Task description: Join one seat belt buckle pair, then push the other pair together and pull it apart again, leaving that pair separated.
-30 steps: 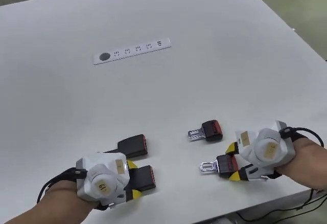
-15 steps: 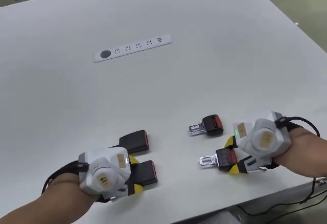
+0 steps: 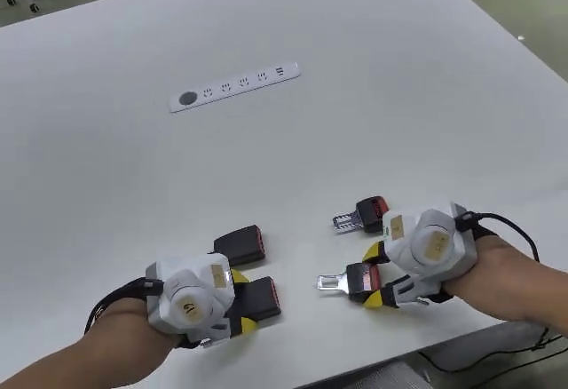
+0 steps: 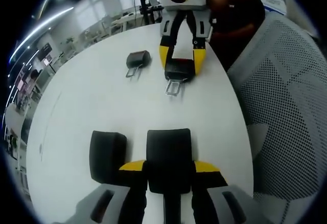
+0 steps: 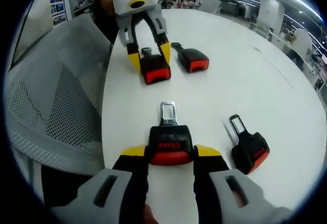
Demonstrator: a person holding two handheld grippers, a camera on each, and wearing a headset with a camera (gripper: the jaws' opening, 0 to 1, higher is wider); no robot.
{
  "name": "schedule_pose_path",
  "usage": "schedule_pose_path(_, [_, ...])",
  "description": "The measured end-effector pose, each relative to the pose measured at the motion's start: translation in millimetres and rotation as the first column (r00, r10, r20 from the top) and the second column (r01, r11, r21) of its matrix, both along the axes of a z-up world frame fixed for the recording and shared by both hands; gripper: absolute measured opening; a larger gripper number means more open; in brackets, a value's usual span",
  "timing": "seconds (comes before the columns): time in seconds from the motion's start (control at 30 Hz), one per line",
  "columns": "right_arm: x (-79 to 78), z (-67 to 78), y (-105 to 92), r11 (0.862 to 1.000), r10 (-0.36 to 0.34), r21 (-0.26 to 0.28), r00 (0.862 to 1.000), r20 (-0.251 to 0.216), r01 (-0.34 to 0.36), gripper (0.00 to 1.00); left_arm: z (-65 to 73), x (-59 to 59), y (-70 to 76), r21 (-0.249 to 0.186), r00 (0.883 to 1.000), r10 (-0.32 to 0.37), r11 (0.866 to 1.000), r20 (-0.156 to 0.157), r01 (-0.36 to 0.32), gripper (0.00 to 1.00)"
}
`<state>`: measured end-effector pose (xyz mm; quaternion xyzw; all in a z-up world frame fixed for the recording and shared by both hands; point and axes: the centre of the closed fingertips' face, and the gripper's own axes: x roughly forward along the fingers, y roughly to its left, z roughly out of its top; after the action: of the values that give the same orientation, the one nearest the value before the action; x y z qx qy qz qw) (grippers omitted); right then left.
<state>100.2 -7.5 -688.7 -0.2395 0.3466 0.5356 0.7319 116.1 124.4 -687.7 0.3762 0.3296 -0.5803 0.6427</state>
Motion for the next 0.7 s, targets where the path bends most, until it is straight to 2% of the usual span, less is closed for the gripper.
schedule_pose_path(0.1, [2.8, -0.2, 18.6, 1.000, 0.008, 0.025, 1.000, 0.008, -0.009, 0.33, -0.4, 0.1, -0.1, 0.006, 1.000, -0.003, 1.000, -0.002, 0.003, 0.33])
schedule_pose_path(0.27, [6.9, 1.3, 38.6, 0.999, 0.021, 0.046, 1.000, 0.018, -0.021, 0.33, -1.1, 0.5, 0.3, 0.014, 1.000, -0.007, 1.000, -0.004, 0.007, 0.33])
schedule_pose_path(0.47, [8.0, -0.6, 47.4, 0.998, 0.046, 0.048, 0.999, 0.029, -0.047, 0.33, -1.2, 0.4, 0.2, 0.019, 1.000, -0.011, 1.000, -0.005, 0.011, 0.33])
schedule_pose_path(0.7, [9.1, 0.4, 48.2, 0.997, 0.069, 0.018, 0.997, 0.046, -0.069, 0.33, -2.1, 0.6, 0.5, 0.024, 1.000, -0.016, 1.000, -0.010, 0.016, 0.34])
